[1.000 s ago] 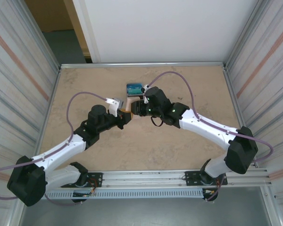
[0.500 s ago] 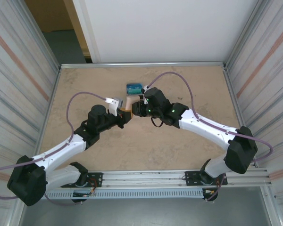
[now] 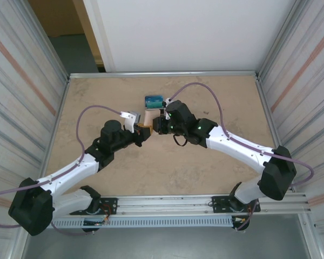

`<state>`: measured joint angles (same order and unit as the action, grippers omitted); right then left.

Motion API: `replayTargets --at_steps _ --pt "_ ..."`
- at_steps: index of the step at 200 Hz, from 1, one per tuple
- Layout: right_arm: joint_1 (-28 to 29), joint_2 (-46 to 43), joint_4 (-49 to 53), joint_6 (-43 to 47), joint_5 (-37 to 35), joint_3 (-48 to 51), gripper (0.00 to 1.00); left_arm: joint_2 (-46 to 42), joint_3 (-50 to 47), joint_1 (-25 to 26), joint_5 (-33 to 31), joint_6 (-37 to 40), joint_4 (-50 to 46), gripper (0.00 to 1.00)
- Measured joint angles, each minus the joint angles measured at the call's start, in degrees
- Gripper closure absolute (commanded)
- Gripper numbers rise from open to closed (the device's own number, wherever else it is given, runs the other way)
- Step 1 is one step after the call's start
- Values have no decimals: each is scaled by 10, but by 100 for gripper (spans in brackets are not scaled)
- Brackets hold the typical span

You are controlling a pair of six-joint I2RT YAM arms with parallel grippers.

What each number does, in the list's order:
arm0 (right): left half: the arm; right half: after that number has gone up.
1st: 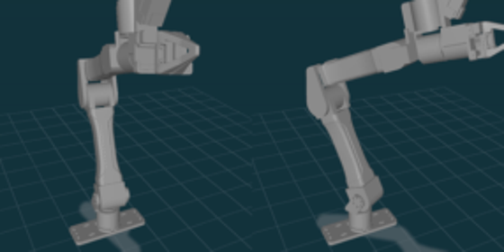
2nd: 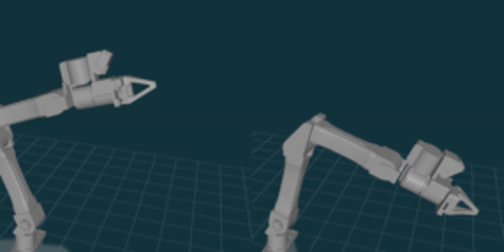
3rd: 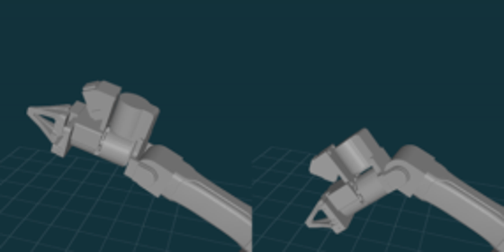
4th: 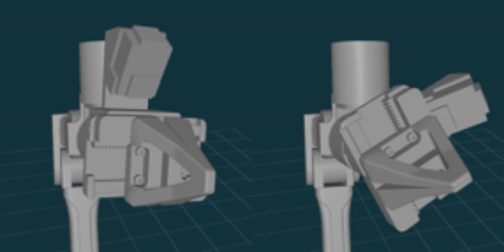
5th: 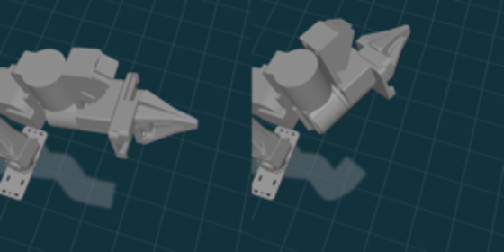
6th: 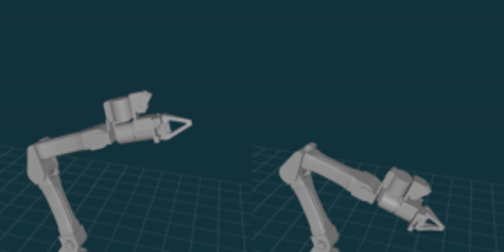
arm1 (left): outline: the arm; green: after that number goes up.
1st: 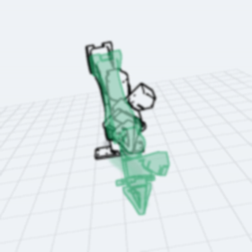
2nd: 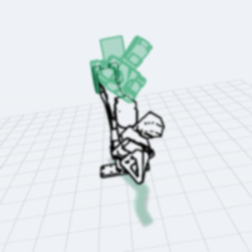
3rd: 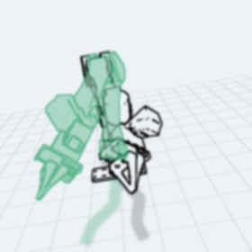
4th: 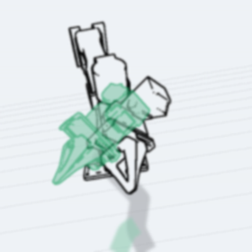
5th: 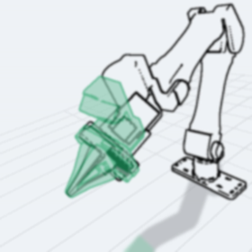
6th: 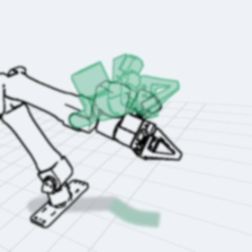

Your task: Take the credit cards out of the card holder

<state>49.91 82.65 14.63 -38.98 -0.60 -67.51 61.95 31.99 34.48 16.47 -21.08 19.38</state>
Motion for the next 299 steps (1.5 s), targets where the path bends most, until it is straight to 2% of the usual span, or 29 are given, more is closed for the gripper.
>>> replayTargets --at_steps 82,134,190,299 --pt "-4 -10 0 0 5 10 81 2 0 0 2 0 5 88" --pt "-5 -9 -8 0 14 12 88 3 0 0 4 -2 5 88" --pt "-14 -9 -16 -1 33 15 100 4 0 0 1 -2 5 89" --pt "-30 -30 -33 -5 43 49 100 8 0 -1 6 -4 9 95"
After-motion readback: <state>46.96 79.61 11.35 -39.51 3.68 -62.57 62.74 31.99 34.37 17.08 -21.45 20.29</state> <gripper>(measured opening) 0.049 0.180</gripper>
